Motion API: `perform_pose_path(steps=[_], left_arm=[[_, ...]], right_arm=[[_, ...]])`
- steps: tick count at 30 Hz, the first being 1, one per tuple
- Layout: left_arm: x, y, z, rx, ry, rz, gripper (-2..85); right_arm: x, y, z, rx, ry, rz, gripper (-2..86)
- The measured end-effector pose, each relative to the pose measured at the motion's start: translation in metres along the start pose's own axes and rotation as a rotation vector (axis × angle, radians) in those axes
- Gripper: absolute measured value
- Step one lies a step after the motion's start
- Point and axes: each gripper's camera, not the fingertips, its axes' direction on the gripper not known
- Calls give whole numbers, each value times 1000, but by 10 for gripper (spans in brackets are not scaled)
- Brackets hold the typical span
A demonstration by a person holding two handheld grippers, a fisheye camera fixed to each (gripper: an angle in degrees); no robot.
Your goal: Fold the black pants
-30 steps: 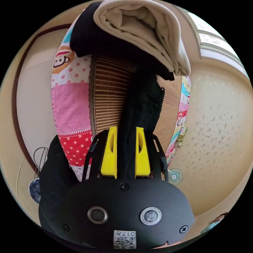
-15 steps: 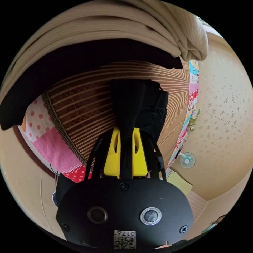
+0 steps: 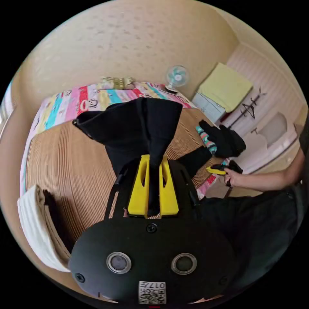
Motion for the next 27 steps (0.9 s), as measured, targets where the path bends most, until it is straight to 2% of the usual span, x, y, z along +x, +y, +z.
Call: perform_pose_path(steps=[3, 4, 6, 7, 10, 11, 15, 18, 21, 23, 25, 27], left_arm=[[64, -1, 79, -130, 193, 171, 77], [75, 5, 112, -239, 263, 192, 74], [64, 17, 141, -329, 321, 71, 75], [41, 28, 149, -334, 351, -78, 86], [-30, 65, 156, -361, 263, -464, 131], [-58, 85, 157, -378, 206, -615, 152], [-108, 131, 172, -434, 168, -850, 185], [-117, 151, 204, -464, 391, -894, 165], [-127, 170, 209, -489, 459, -1038, 125], [-141, 192, 208, -503, 668, -1188, 62], [-144, 190, 192, -408, 817, -1182, 32], [-139, 166, 165, -329, 929, -1053, 25]], right_arm=[[20, -8, -9, 53, -81, 68, 3], [23, -9, -12, 63, -91, 77, 3], [30, -18, -23, 86, -104, 89, 3], [30, -21, -25, 81, -103, 83, 3], [23, -39, -25, -6, -30, 8, 3], [16, -47, -19, -67, 33, -47, 3], [-29, -70, 24, -253, 286, -313, 3], [-61, -85, 52, -254, 496, -476, 4], [-71, -109, 77, -209, 649, -553, 4], [-62, -126, 100, -231, 756, -543, 4], [-49, -137, 123, -257, 830, -518, 4], [-47, -137, 130, -141, 818, -457, 4]])
